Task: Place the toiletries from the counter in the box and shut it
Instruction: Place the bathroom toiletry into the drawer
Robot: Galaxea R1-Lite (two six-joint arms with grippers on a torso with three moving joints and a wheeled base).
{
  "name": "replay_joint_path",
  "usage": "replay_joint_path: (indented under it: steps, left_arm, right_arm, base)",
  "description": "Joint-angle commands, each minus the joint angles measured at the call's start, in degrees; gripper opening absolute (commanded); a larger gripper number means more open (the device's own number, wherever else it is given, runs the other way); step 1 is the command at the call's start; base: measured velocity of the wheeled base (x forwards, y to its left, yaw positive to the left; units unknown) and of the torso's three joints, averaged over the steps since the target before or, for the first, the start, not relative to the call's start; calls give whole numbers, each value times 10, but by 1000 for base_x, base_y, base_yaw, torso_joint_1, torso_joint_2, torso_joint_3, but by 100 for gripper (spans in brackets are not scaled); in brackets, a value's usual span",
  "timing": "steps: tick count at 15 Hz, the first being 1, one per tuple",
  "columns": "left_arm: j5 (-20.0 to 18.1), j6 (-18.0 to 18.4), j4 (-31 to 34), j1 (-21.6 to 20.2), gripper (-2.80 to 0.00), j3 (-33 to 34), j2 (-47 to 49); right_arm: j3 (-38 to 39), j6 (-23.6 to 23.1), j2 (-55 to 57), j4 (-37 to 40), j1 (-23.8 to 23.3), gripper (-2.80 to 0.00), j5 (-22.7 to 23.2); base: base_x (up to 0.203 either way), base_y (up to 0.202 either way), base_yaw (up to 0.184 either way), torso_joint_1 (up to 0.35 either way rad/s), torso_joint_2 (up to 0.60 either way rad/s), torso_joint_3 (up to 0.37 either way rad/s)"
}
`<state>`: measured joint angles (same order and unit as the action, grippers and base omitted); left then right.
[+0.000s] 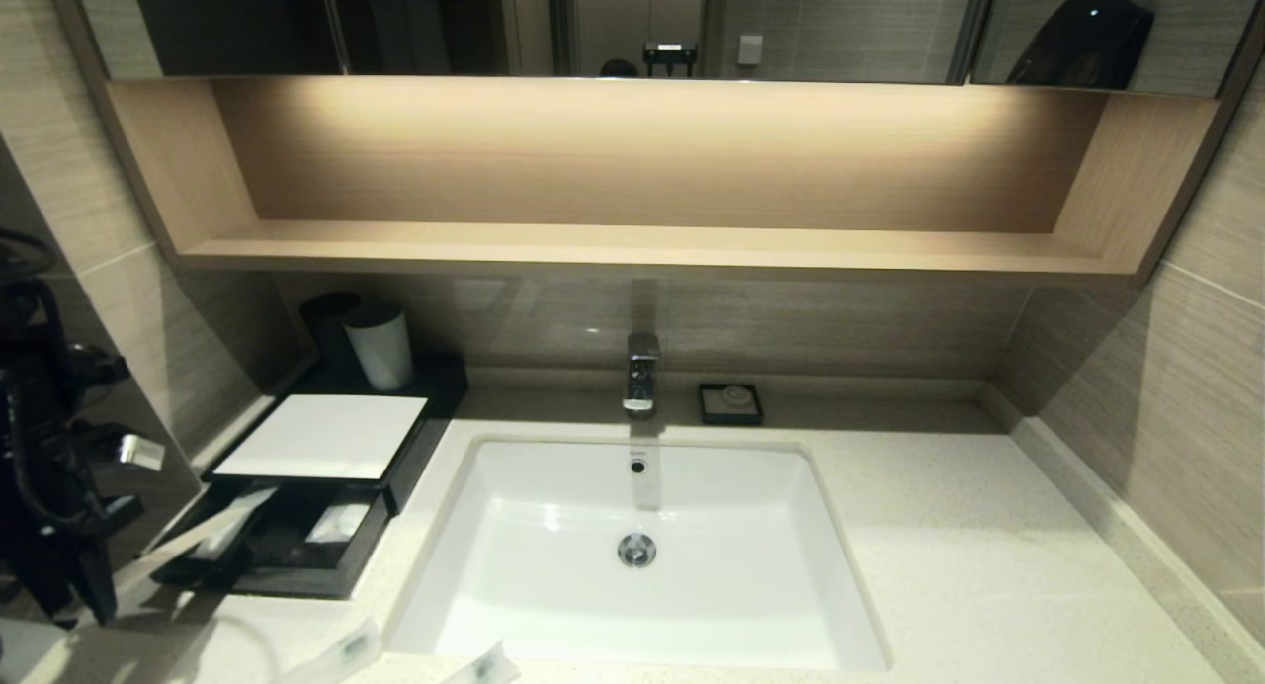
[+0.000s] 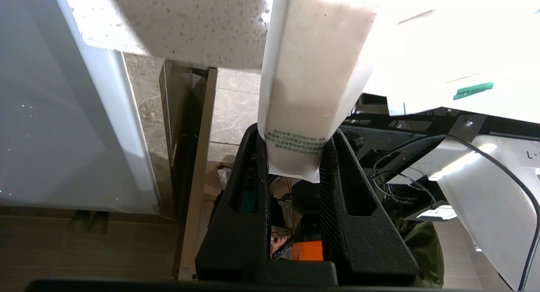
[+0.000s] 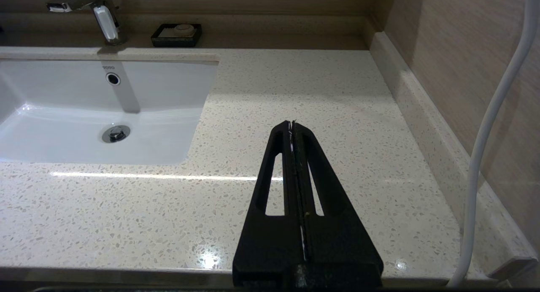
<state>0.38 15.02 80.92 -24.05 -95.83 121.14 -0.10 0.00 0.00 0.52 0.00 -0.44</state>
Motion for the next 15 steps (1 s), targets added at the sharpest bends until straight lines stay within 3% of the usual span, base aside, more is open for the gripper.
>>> replay_joint_path:
  steps: [1, 15]
  left_arm:
    - [-1, -1, 4, 5, -280, -7, 18]
    - [-3, -12, 1, 21, -280, -55, 53]
  right_arm:
    - [0, 0, 0, 0, 0, -280, 0]
    - [0, 0, 0, 0, 0, -280, 1]
  base:
    - [0, 0, 0, 0, 0, 0]
    - [0, 0, 0, 0, 0, 0]
